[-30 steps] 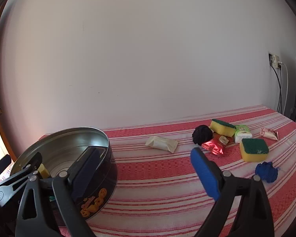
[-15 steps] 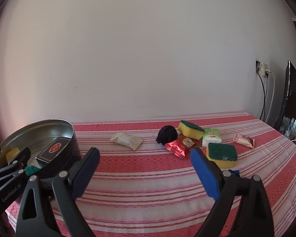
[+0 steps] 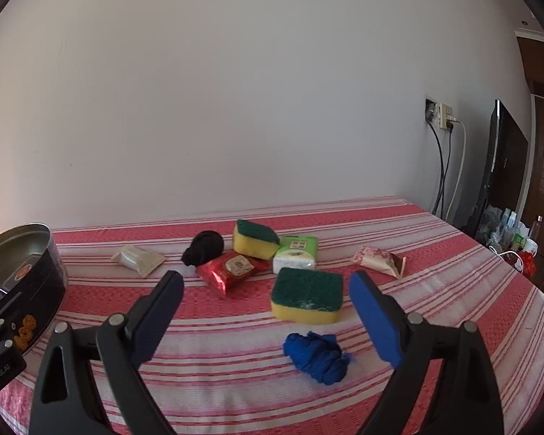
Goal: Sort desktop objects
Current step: 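Withdraw both tools from the tin back toward the table objects, then grasp the white wrapped snack with the left tool while the right tool grasps the pink snack packet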
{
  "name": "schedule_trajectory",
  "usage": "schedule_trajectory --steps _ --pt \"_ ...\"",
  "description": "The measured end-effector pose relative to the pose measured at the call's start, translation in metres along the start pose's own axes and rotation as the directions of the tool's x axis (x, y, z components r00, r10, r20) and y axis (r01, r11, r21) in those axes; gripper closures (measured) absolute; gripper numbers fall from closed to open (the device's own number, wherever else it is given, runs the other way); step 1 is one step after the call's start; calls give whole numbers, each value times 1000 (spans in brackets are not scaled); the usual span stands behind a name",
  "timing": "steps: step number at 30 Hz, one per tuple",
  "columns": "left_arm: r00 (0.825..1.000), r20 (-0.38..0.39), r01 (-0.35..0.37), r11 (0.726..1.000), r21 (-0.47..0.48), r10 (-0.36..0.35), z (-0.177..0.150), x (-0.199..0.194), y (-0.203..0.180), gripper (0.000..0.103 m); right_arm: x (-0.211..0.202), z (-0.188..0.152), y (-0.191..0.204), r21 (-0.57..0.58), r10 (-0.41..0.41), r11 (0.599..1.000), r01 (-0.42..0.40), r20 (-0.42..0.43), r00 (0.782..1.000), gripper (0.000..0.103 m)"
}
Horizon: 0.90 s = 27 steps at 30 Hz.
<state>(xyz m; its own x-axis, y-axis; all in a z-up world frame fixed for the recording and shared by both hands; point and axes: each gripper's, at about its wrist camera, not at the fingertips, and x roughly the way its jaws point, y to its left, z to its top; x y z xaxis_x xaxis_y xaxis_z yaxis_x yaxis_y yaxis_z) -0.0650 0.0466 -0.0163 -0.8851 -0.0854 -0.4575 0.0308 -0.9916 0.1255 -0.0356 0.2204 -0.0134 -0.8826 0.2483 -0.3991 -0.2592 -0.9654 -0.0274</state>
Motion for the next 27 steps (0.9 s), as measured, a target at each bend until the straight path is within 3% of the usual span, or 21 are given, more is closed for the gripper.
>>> schedule_trajectory --steps 10,15,22,27 --pt "989 -100 114 991 76 -106 8 35 -49 13 25 7 -57 67 -53 996 56 -56 997 24" --pt "969 -184 171 985 29 -163 19 66 -68 13 34 5 -81 170 7 985 10 -98 995 30" --pt "946 -274 152 984 -98 -173 51 132 -80 13 32 5 -84 217 66 975 -45 -92 994 30" --pt "920 -382 31 985 -171 -95 61 183 -88 13 28 6 -87 226 67 973 -48 -75 995 30"
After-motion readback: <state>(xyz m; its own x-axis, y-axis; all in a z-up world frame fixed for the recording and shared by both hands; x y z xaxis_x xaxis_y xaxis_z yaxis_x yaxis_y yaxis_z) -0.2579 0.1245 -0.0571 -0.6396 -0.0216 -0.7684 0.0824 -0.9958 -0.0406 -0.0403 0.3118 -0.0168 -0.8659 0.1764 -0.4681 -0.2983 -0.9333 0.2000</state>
